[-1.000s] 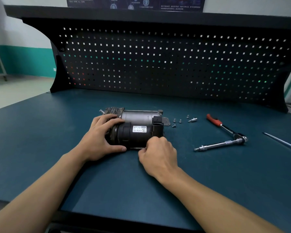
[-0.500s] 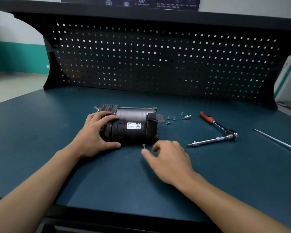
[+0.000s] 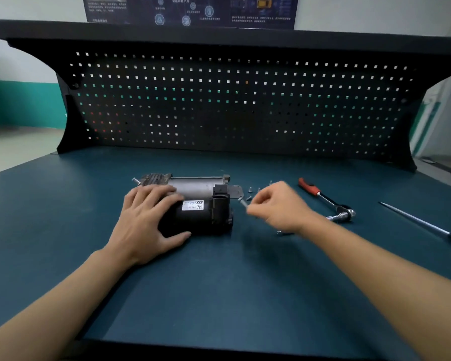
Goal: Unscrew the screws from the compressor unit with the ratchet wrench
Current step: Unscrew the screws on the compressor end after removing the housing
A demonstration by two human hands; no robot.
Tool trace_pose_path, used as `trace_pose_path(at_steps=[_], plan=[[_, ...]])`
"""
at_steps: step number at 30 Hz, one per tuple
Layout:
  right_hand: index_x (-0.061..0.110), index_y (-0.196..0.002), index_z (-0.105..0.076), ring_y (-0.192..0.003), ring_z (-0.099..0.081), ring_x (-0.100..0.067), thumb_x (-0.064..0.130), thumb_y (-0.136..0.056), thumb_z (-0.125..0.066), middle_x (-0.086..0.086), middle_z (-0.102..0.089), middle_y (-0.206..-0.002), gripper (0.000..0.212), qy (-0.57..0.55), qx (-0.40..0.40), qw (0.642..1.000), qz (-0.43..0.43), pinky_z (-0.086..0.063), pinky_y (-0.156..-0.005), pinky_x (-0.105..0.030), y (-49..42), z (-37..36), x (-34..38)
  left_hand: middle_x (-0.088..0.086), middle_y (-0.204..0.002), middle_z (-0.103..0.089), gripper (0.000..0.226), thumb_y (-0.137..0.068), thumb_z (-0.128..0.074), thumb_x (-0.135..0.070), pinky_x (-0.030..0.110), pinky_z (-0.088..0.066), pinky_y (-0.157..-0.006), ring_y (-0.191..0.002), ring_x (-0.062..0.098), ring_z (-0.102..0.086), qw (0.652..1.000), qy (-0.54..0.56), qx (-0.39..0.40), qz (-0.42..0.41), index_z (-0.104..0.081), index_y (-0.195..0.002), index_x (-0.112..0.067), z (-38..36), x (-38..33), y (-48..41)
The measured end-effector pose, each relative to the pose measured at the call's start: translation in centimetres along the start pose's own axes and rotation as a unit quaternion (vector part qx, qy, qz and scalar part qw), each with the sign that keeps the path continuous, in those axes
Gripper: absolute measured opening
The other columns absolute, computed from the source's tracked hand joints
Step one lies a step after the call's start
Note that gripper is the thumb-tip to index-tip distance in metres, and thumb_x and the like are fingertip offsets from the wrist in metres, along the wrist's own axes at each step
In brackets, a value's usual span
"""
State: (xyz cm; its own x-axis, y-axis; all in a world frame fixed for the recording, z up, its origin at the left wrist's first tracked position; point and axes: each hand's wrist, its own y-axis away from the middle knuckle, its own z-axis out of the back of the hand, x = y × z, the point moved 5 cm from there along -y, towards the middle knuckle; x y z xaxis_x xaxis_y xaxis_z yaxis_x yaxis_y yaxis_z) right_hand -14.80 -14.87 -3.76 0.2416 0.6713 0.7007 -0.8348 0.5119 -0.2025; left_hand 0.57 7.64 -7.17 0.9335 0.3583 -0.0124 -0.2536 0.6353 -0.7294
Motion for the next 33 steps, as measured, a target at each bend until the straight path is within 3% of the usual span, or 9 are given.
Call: trace_pose_path(at_steps=[4, 7, 12, 17, 20, 22, 24, 27, 33], plan=[[0.003, -0.068, -0.07, -0.053, -0.042, -0.013, 0.029, -0.075, -0.071, 0.0, -0.052, -0.052, 0.027, 0.086, -0.102, 0.989, -0.07, -0.039, -0.052, -0.027, -3.9, 3.7, -5.2, -0.006, -0.12, -0.061, 0.059, -0.073, -0.066, -0.062, 0.038, -0.03, -0.109, -0.114, 0.024, -0.054, 0.998, -0.018, -0.041, -0.05, -0.066, -0.115, -0.021, -0.5, -1.8, -0.4], [0.001, -0.071, -0.07, -0.063, -0.054, -0.029, 0.029, -0.074, -0.069, -0.012, -0.067, -0.066, 0.028, 0.156, -0.105, 0.976, -0.113, -0.052, -0.061, -0.034, -6.7, 5.2, -8.2, -0.008, -0.12, -0.061, 0.063, -0.07, -0.067, -0.062, 0.038, -0.034, -0.106, -0.114, 0.024, -0.053, 0.999, -0.01, -0.032, -0.025, -0.064, -0.118, -0.022, -0.9, -1.5, -0.8], [0.012, -0.076, -0.073, -0.079, -0.065, -0.025, 0.034, -0.081, -0.07, -0.007, -0.07, -0.085, 0.022, 0.253, -0.059, 0.955, -0.143, -0.058, -0.074, -0.036, -9.2, 4.3, -11.0, -0.008, -0.124, -0.06, 0.068, -0.068, -0.068, -0.062, 0.033, -0.033, -0.107, -0.117, 0.022, -0.053, 1.0, 0.0, 0.001, 0.001, -0.063, -0.123, -0.024, -1.3, -1.3, -1.2], [0.017, -0.081, -0.075, -0.087, -0.064, -0.028, 0.029, -0.086, -0.067, -0.006, -0.072, -0.095, 0.014, 0.256, -0.094, 0.951, -0.145, -0.055, -0.071, -0.035, -9.2, 2.8, -10.7, -0.01, -0.124, -0.059, 0.068, -0.067, -0.07, -0.06, 0.03, -0.031, -0.107, -0.117, 0.021, -0.052, 1.0, 0.007, 0.015, 0.013, -0.062, -0.125, -0.026, -1.5, -0.7, -1.1], [0.021, -0.09, -0.076, -0.097, -0.065, -0.034, 0.03, -0.085, -0.066, -0.007, -0.072, -0.102, 0.014, 0.203, -0.165, 0.958, -0.117, -0.051, -0.075, -0.035, -7.2, 1.3, -9.0, -0.01, -0.125, -0.058, 0.07, -0.067, -0.07, -0.061, 0.03, -0.031, -0.106, -0.117, 0.021, -0.052, 1.0, 0.0, 0.023, 0.011, -0.06, -0.127, -0.027, -1.5, -0.6, -0.6], [0.024, -0.084, -0.075, -0.089, -0.067, -0.027, 0.026, -0.082, -0.066, 0.001, -0.073, -0.087, 0.009, 0.112, -0.207, 0.969, -0.069, -0.053, -0.075, -0.034, -5.3, 0.1, -7.0, -0.01, -0.126, -0.058, 0.073, -0.067, -0.073, -0.063, 0.03, -0.032, -0.105, -0.118, 0.021, -0.052, 0.999, -0.014, 0.031, 0.008, -0.059, -0.129, -0.026, -1.5, -0.6, -0.5], [0.03, -0.069, -0.069, -0.062, -0.06, -0.009, 0.025, -0.078, -0.068, 0.013, -0.062, -0.057, 0.01, 0.022, -0.212, 0.977, 0.001, -0.047, -0.063, -0.028, -2.9, -1.5, -4.6, -0.009, -0.125, -0.059, 0.075, -0.066, -0.076, -0.061, 0.031, -0.033, -0.104, -0.116, 0.021, -0.053, 0.999, -0.038, 0.034, 0.005, -0.061, -0.129, -0.023, -1.4, -0.7, -0.5], [0.037, -0.063, -0.061, -0.048, -0.051, -0.007, 0.038, -0.074, -0.061, 0.018, -0.057, -0.052, 0.011, 0.0, -0.188, 0.98, 0.069, -0.045, -0.055, -0.025, -0.1, -3.0, -2.2, -0.005, -0.12, -0.063, 0.069, -0.063, -0.08, -0.051, 0.034, -0.035, -0.101, -0.111, 0.024, -0.055, 0.996, -0.083, 0.039, -0.002, -0.064, -0.122, -0.019, -1.1, -1.3, -1.2], [0.028, -0.066, -0.066, -0.058, -0.058, -0.008, 0.02, -0.08, -0.068, 0.014, -0.059, -0.049, 0.016, -0.02, -0.237, 0.97, -0.04, -0.047, -0.06, -0.029, -0.2, 0.3, -6.0, 0.0, -0.11, -0.067, 0.063, -0.058, -0.082, -0.044, 0.037, -0.037, -0.098, -0.103, 0.028, -0.058, 0.991, -0.106, 0.071, -0.039, -0.066, -0.111, -0.013, -0.2, -2.8, -2.6]])
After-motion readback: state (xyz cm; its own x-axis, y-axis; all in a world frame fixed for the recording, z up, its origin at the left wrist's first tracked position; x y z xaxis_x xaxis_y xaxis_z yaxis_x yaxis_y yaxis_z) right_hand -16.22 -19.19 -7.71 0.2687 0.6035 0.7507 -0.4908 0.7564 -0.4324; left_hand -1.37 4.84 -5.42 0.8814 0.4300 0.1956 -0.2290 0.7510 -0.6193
